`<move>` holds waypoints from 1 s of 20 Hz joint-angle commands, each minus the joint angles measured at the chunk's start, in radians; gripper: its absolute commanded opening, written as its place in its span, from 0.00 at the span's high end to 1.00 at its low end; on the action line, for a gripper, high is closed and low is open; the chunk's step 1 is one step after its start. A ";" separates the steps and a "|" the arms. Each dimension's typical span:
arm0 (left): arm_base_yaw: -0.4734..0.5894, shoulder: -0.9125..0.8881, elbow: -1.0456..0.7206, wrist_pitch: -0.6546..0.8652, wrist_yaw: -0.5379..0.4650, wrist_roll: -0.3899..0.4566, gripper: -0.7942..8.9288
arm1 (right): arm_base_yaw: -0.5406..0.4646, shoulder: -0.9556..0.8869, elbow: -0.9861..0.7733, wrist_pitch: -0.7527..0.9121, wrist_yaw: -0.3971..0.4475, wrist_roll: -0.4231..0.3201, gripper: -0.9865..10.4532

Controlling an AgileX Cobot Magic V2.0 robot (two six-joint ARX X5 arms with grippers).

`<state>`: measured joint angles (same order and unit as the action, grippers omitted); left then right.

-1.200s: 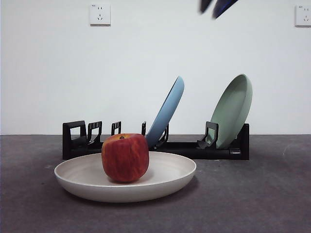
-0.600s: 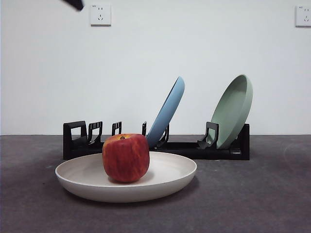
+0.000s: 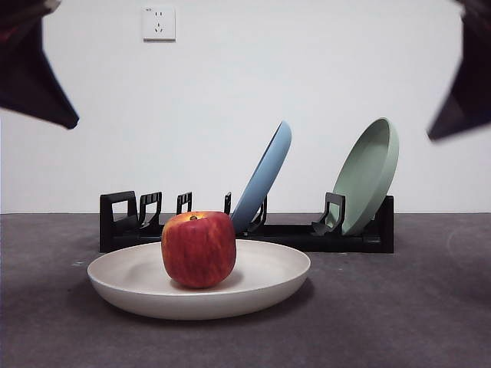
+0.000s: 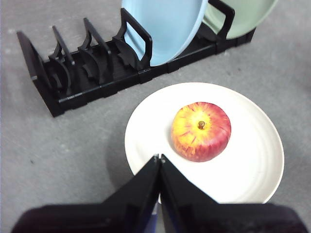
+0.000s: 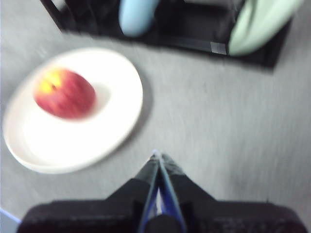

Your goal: Take the yellow plate from the plate rack,put the plate on the table,take the apple from the table,put the apple in the plate

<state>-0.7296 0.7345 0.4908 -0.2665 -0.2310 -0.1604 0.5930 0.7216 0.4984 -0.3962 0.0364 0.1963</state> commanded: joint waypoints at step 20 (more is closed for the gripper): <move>0.065 -0.238 -0.031 -0.056 0.000 -0.022 0.92 | 0.016 -0.017 -0.038 0.021 0.048 0.041 0.91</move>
<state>-0.6685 0.5053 0.4652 -0.3286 -0.2276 -0.1917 0.6079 0.7063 0.4648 -0.3805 0.0811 0.2287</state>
